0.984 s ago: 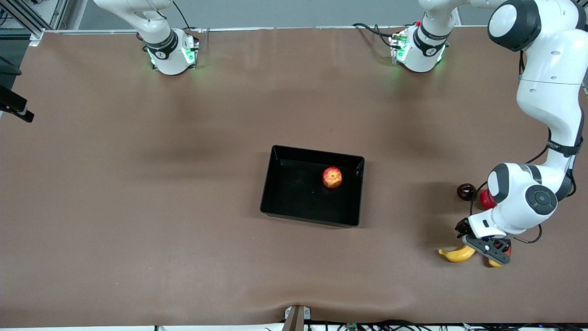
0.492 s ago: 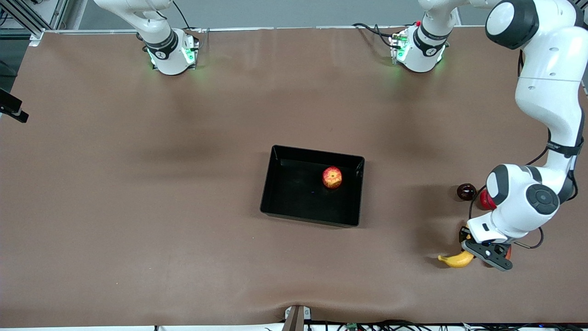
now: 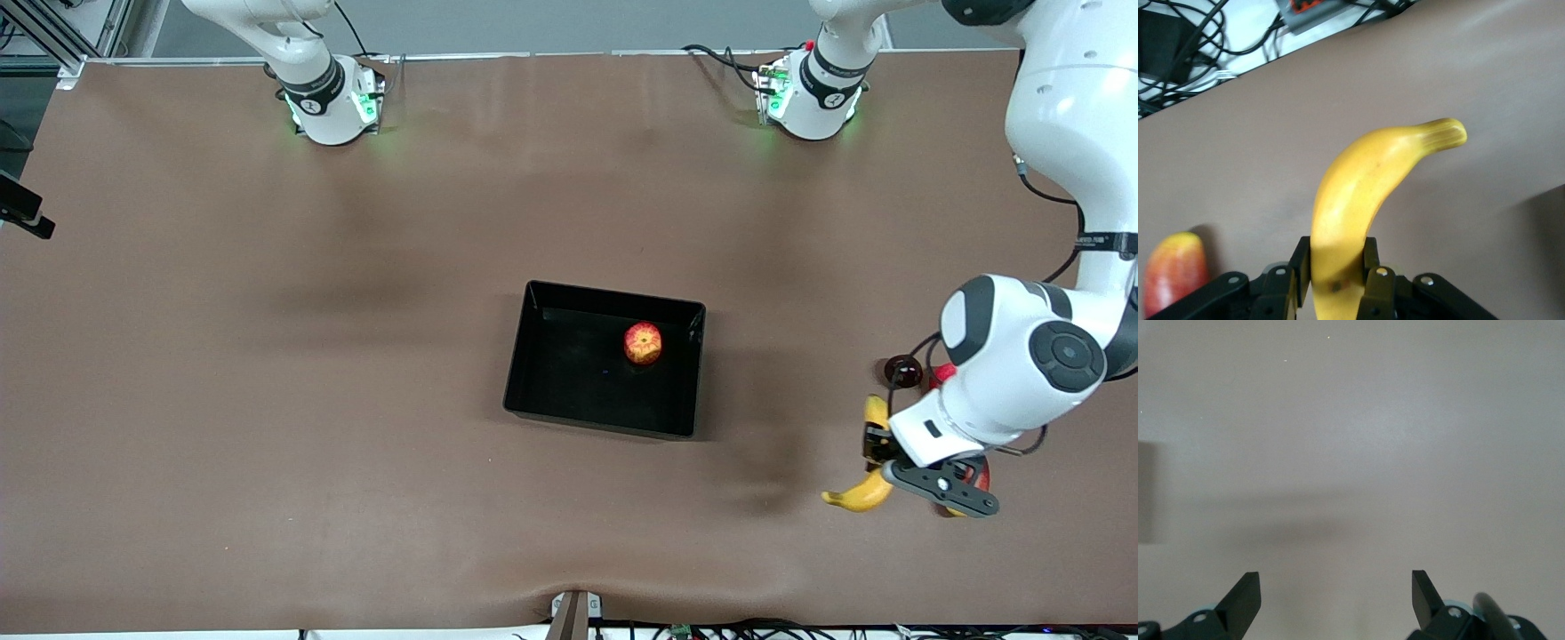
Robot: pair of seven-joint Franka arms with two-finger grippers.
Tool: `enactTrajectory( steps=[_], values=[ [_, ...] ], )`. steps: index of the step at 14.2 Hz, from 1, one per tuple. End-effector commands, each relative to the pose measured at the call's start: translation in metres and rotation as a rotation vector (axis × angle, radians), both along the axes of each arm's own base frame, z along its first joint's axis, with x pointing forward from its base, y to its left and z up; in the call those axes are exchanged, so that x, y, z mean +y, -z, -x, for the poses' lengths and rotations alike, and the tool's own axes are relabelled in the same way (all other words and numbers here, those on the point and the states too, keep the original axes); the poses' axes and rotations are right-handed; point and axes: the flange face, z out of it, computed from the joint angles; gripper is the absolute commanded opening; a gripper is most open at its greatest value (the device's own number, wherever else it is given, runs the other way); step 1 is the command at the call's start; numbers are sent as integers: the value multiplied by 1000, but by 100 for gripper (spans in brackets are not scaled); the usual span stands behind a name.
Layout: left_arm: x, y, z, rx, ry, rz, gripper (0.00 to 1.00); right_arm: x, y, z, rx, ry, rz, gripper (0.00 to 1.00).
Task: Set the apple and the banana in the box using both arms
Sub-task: 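Carry the banana over the box with the left gripper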
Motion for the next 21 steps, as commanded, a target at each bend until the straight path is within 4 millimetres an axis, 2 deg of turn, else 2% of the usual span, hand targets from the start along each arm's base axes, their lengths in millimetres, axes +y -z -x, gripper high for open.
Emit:
enactTrajectory(
  steps=[1, 5, 8, 10, 11, 13, 14, 17, 19, 21],
  values=[
    [-34, -27, 16, 29, -87, 35, 0, 0, -4, -2, -7, 11, 2, 100],
    [-100, -53, 38, 85, -221, 120, 0, -3, -5, -2, -8, 8, 3, 100],
    [-165, -62, 62, 117, -291, 141, 0, 5, -6, -3, -11, -1, 7, 100],
    [-219, -64, 85, 134, -336, 151, 0, 2, -5, -2, -9, 6, 1, 100],
    [-254, -63, 103, 145, -359, 157, 0, 2, -5, -2, -9, 6, 1, 100],
    [-313, -54, 140, 156, -419, 140, 0, 4, -6, -2, -10, 1, 1, 100],
    [-333, -48, 153, 148, -444, 129, 0, 4, -6, -2, -12, 0, 1, 100],
    [-396, -11, 195, 119, -475, 90, 0, 6, -6, -2, -10, -2, 1, 100],
    [-414, 19, 207, 113, -494, 65, 0, 6, -6, -2, -10, -2, 1, 100],
    [-424, 47, 213, 102, -484, 39, 0, 6, -6, -2, -10, 0, 1, 100]
  ],
)
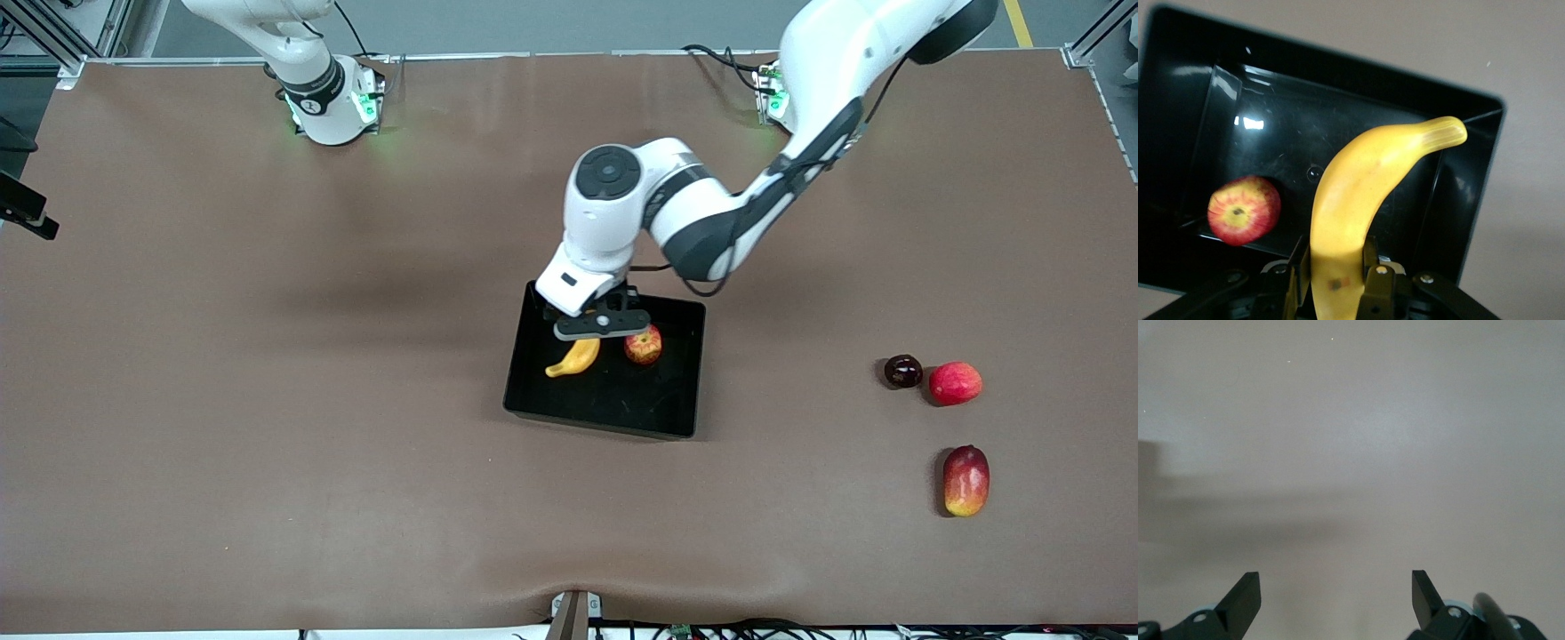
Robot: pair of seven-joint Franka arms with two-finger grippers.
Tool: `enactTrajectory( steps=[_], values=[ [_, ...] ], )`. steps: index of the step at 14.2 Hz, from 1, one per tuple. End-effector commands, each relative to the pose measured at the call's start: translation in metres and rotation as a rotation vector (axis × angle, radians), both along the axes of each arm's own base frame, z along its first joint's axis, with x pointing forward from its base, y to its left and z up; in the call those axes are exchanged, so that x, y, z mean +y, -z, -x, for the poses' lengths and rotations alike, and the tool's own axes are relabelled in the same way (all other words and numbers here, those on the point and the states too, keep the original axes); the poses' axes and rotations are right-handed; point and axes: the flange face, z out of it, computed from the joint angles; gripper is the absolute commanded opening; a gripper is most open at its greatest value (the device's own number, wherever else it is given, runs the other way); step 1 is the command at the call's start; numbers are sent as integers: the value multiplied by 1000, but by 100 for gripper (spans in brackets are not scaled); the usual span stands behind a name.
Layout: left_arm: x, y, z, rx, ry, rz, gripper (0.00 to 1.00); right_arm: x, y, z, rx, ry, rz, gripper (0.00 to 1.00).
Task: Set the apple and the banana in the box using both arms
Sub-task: 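Carry the banana over the box with the left gripper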
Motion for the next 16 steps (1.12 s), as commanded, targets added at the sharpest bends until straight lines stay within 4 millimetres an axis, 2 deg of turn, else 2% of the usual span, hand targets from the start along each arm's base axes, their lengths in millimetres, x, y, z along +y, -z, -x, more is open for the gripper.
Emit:
enactTrajectory(
  steps=[1, 2, 7, 9, 12, 13, 15, 16],
  values=[
    [-8, 36, 0, -29, -6, -44, 0, 0, -5, -1, -7, 10, -1, 100],
    [-7, 52, -2, -42, -8, -68, 0, 0, -5, -1, -7, 10, -1, 100],
    [-12, 101, -2, -50, -21, -42, 0, 0, -5, -1, -9, 10, -1, 100],
    [-14, 114, 0, -40, -12, -42, 0, 0, -5, -1, -9, 10, -1, 100],
    [-10, 126, -6, -53, -18, -20, 0, 0, -5, -1, -9, 10, -1, 100],
    [-8, 126, -8, -56, -18, -22, 18, 0, -5, -1, -9, 10, -1, 100],
    [-3, 124, -13, -64, -10, -28, 79, 0, -4, -2, -7, 10, -1, 100],
    [1, 121, -18, -76, -9, -36, 100, 0, -4, -2, -7, 10, -1, 100]
  ],
)
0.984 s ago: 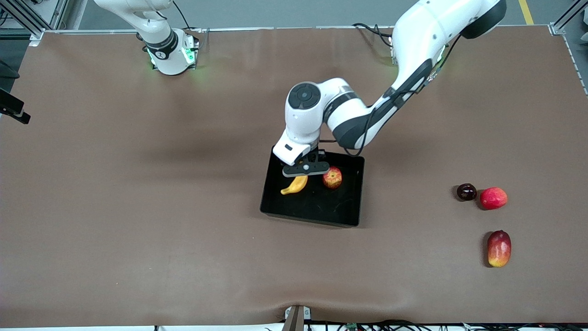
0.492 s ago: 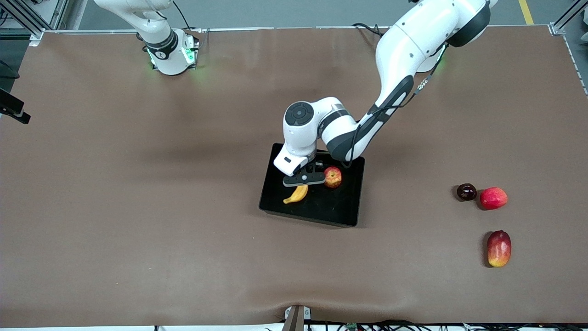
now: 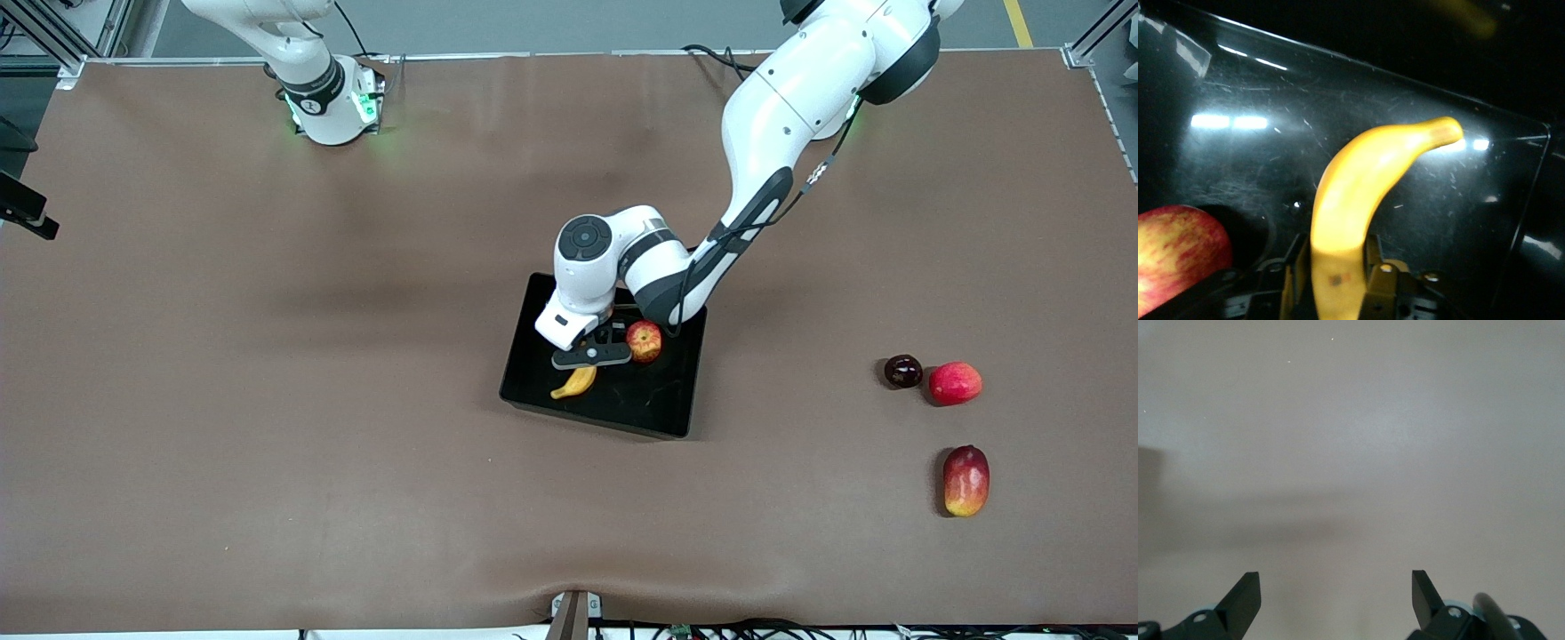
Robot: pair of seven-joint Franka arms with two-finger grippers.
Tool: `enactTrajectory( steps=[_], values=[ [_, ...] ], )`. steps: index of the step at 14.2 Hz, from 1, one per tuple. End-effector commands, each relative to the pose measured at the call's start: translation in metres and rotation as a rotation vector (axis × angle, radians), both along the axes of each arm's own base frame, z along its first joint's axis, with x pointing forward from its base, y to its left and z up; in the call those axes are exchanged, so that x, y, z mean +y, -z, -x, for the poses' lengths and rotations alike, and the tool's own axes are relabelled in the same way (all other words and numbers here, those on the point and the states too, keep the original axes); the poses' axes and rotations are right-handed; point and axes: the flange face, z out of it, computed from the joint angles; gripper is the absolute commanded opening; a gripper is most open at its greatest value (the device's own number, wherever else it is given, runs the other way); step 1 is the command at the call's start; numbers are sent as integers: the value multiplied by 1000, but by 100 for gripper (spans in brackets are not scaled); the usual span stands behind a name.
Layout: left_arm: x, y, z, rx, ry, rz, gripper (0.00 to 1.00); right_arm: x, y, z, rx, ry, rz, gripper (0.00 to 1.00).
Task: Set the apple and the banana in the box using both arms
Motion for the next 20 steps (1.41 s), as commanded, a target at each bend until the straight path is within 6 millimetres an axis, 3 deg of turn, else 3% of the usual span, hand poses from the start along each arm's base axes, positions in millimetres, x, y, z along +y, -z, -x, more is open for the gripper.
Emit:
enactTrajectory(
  steps=[1, 3, 4, 6, 11, 15, 18, 20],
  values=[
    [4, -16, -14, -61, 10, 3, 100, 0, -5, -1, -8, 10, -1, 100],
    [10, -55, -28, -102, -29, 25, 100, 0, -4, -2, -7, 10, -1, 100],
    [20, -94, -39, -143, -56, 31, 100, -1, -4, -2, -7, 12, -1, 100],
    [68, -165, -64, -184, -123, -25, 100, -1, -4, -2, -7, 12, -1, 100],
    [142, -281, -73, -167, -241, -40, 100, -1, -4, -2, -8, 12, -1, 100],
    [239, -348, -84, -86, -195, -38, 100, 0, -4, -2, -8, 10, -1, 100],
    [294, -386, -77, -43, -101, -75, 100, -1, -4, -2, -8, 12, -1, 100],
    [320, -398, -67, 4, -43, -123, 100, -1, -4, -2, -8, 12, -1, 100]
  ],
)
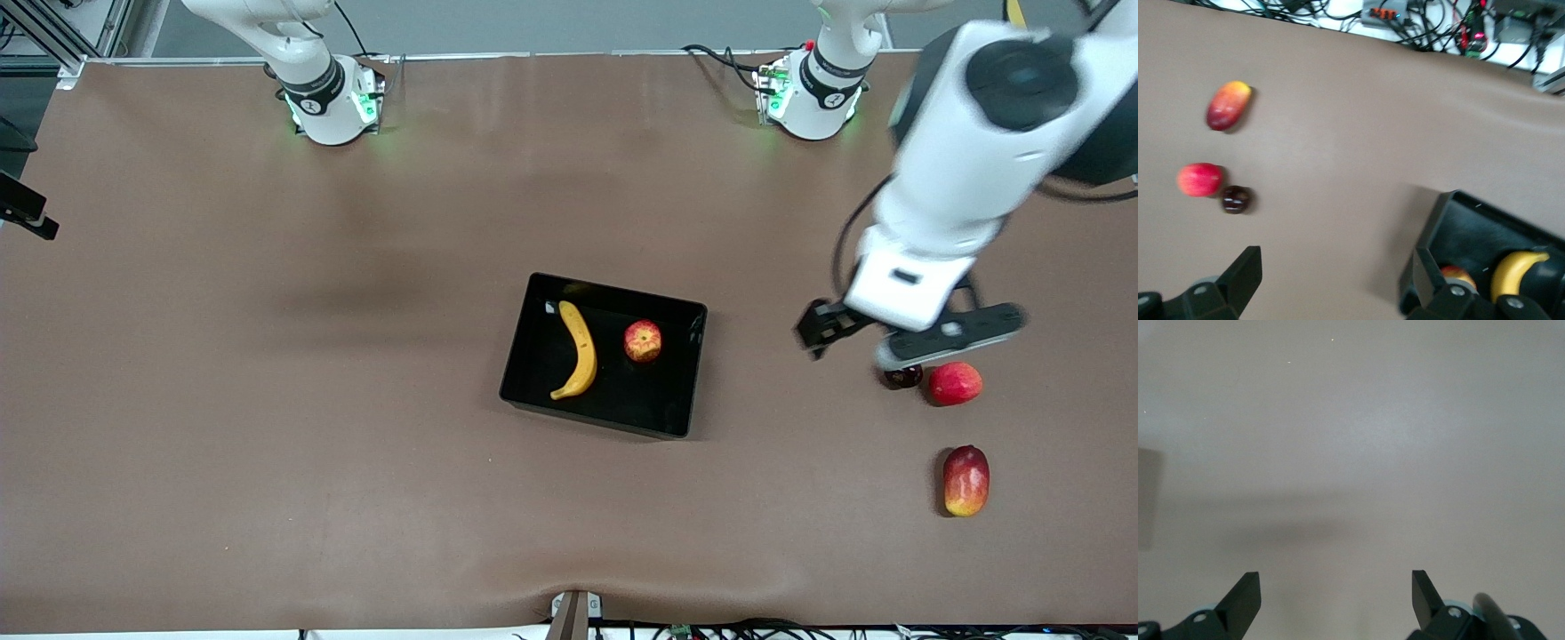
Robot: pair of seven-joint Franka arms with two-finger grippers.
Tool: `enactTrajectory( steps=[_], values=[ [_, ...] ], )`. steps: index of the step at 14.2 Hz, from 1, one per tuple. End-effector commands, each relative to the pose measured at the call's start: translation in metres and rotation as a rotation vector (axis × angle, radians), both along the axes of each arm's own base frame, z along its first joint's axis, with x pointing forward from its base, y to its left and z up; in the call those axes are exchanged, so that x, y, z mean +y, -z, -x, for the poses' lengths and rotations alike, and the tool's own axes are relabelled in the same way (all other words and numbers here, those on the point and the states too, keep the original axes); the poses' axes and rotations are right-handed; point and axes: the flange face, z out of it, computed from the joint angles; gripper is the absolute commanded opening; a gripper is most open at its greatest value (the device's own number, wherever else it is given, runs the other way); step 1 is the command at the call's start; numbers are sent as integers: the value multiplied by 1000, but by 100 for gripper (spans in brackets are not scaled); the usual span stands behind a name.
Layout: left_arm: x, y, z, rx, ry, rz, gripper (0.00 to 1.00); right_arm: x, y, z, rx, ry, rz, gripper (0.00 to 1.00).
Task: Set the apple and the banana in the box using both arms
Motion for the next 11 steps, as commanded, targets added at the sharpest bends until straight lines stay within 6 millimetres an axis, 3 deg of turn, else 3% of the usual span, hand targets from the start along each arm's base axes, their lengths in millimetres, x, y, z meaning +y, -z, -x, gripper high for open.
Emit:
enactTrajectory(
  steps=[1, 4, 11],
  values=[
    [24, -24, 27, 64, 60, -31, 100, -1, -4, -1, -5, 12, -1, 100],
    [73, -37, 40, 121, 116, 5, 100, -1, -4, -1, -5, 13, -1, 100],
    [147, -50, 80, 144, 178, 39, 100, -5, -3, 0, 2, 20, -2, 100]
  ],
)
